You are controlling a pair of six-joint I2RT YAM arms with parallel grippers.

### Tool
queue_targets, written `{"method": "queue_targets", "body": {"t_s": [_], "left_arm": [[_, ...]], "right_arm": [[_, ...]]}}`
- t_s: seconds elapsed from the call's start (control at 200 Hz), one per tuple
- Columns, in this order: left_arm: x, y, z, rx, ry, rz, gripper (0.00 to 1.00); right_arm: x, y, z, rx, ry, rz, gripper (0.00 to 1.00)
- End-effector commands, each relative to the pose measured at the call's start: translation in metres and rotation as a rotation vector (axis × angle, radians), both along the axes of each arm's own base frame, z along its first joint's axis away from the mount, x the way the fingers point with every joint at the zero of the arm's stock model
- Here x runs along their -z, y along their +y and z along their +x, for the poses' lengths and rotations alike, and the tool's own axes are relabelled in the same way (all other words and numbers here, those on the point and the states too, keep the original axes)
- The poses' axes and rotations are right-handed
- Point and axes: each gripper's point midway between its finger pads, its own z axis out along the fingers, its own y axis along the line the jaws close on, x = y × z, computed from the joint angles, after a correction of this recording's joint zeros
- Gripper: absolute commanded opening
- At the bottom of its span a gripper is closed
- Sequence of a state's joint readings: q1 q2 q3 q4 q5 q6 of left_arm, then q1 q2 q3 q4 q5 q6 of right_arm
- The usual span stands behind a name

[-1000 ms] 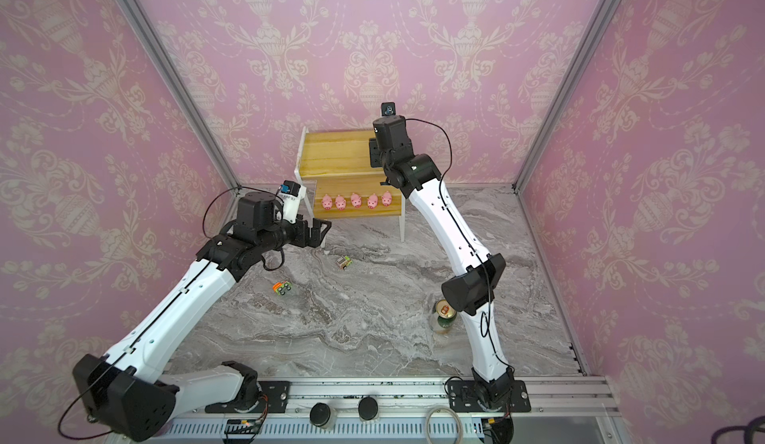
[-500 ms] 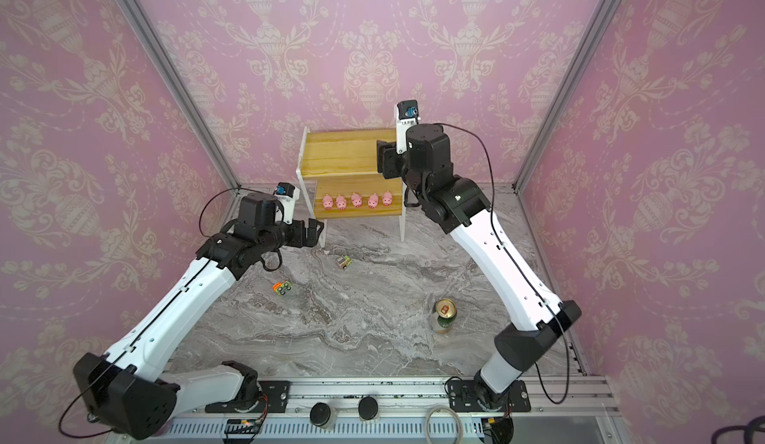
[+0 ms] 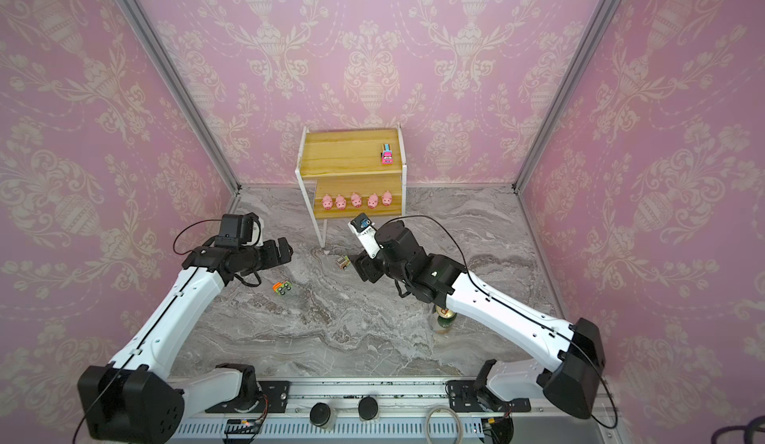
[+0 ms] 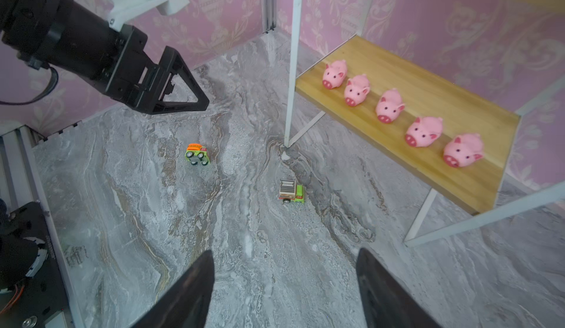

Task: Organize plastic toys on shelves
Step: Move the plastic toy to the bottom-center of the table.

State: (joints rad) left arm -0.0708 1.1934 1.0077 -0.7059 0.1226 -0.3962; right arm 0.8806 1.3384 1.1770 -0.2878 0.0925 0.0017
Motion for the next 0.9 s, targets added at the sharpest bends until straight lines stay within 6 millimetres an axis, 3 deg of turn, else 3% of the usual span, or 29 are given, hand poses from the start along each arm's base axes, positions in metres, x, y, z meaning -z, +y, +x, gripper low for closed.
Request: {"method": "queue_targets", "body": {"t_s": [0.0,0.215,0.24,0.495,0.891], "left_arm": [[0.019,-0.006,-0.012,-0.021,0.074,-0.081,0.99],[0.036,-0.011,-0.011,-0.008,0.104,-0.125,0.99],[0.036,-0.011,-0.012,-0.006,0.104,-0.125,0.99],[0.045,-0.001,-0.014,-0.022,0.117,-0.101,0.99],[0.044,0.000,-0.012,-0.024,0.103,-0.107,0.99]], "right_arm": [[0.045,0.022,-0.011,-0.098,0.082,-0.051,0.73],[0.128,0.048,0.001,-0.135,0.164,-0.209,0.74],[0.121,0.056,0.008,-0.144,0.139,-0.213,0.74],[0.169,0.070,0.045,-0.155,0.123,-0.442,0.78],[0.195,0.083,0.100,-0.024,0.146,-0.409,0.83]]}}
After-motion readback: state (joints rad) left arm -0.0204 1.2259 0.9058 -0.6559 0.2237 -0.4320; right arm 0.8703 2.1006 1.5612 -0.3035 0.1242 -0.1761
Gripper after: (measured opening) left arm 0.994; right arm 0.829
